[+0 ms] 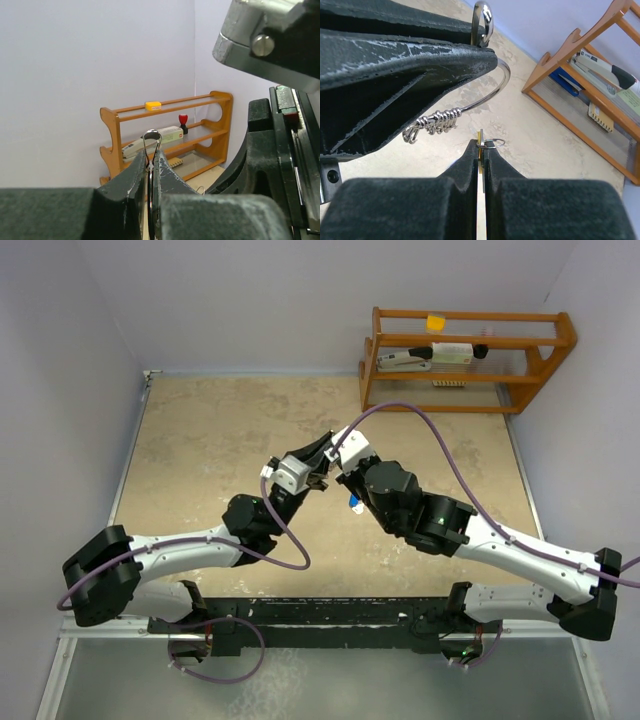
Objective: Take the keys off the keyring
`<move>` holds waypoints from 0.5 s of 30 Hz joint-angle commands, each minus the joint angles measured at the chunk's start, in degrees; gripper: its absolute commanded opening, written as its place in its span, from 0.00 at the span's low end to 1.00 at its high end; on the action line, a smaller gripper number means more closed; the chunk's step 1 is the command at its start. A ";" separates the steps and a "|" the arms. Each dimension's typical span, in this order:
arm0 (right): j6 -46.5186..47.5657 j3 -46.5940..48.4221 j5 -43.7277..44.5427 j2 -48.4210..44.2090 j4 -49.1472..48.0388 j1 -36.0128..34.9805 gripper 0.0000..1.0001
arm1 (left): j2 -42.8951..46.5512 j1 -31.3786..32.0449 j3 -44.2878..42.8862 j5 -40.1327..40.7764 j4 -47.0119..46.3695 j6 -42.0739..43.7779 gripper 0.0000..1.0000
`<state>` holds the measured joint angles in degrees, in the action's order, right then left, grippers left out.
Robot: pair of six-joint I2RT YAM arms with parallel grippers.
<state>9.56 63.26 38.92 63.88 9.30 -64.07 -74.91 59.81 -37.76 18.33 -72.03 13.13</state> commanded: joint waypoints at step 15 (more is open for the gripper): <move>-1.46 -2.69 4.85 -3.85 -3.83 2.39 0.00 | 6.41 0.28 7.09 19.43 19.95 -5.33 0.00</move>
<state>9.61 61.58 42.52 60.90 9.15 -63.79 -72.14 59.81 -30.96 29.06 -61.36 12.14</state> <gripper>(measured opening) 0.020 0.025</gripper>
